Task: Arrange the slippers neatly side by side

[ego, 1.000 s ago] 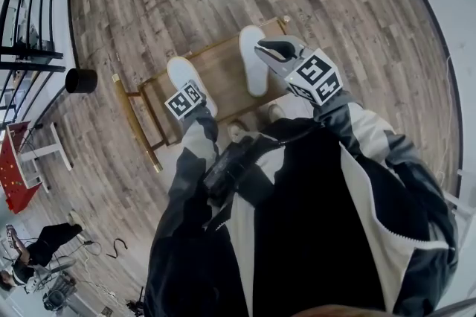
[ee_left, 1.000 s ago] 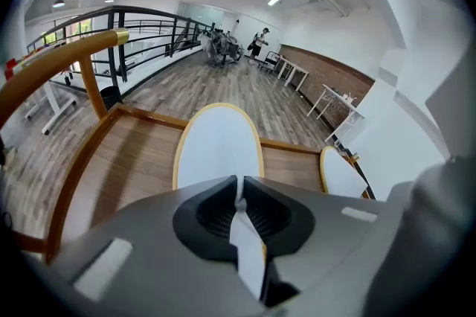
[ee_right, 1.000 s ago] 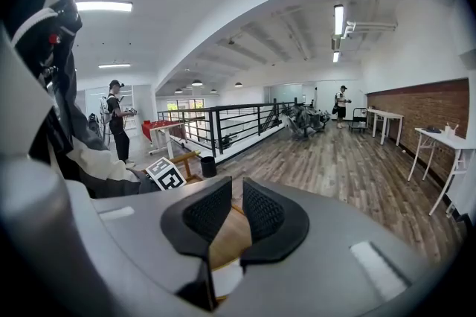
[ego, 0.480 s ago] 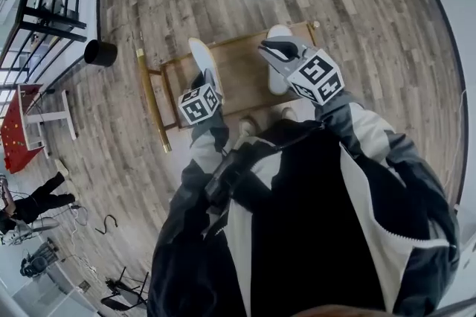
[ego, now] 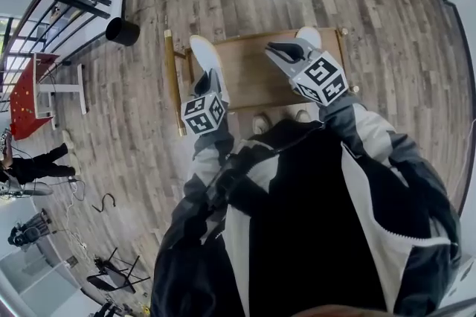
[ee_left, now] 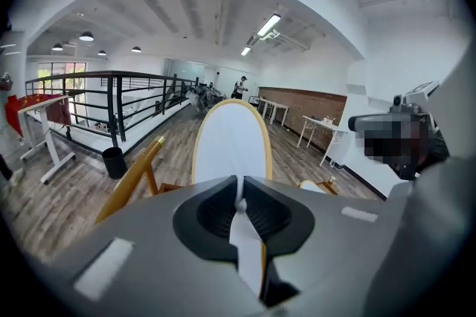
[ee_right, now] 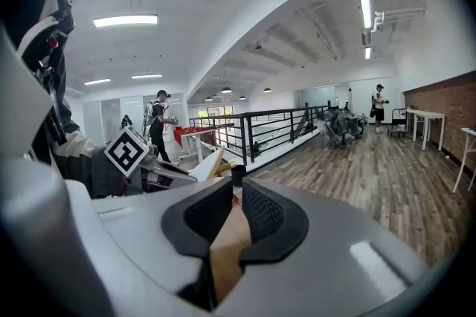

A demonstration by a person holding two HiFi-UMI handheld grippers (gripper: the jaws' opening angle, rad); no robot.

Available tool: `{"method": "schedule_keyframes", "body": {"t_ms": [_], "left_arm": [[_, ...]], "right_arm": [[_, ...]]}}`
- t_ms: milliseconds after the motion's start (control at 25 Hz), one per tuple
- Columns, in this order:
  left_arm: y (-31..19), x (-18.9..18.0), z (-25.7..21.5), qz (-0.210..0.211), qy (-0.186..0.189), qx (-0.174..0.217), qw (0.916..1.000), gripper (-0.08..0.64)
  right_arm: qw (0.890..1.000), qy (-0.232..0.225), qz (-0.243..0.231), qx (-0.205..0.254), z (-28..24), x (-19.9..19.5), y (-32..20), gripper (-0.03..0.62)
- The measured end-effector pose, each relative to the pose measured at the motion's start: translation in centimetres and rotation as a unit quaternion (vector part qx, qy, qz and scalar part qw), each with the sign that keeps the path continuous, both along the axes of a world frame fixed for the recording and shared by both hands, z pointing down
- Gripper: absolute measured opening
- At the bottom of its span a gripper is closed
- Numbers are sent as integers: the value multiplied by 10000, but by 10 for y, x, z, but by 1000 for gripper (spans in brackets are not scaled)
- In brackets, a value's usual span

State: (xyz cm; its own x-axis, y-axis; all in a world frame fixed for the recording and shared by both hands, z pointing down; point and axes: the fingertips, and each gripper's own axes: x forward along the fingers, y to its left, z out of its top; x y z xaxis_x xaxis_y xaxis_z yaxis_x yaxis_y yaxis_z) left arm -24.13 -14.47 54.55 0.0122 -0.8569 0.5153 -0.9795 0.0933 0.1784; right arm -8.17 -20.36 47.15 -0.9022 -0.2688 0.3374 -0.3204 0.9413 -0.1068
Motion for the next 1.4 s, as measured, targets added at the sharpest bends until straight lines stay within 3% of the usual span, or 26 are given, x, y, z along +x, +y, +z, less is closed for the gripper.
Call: {"method": "schedule_keyframes", "body": {"t_ms": [360, 680, 1080, 1400], "left_arm": [[27, -10, -30, 2, -64, 350, 9994, 35], [32, -10, -27, 227, -119, 296, 9992, 35], [29, -40, 3, 278, -41, -65, 9996, 35], [21, -69, 60, 137, 193, -633, 9977, 35]], "right_arm": [[9999, 6, -135, 25, 2, -26, 14, 43], [9999, -59, -95, 36, 0, -32, 22, 43], [9996, -32, 285, 12, 4, -34, 25, 43], [9981, 55, 619, 40, 6, -24, 24, 44]]}}
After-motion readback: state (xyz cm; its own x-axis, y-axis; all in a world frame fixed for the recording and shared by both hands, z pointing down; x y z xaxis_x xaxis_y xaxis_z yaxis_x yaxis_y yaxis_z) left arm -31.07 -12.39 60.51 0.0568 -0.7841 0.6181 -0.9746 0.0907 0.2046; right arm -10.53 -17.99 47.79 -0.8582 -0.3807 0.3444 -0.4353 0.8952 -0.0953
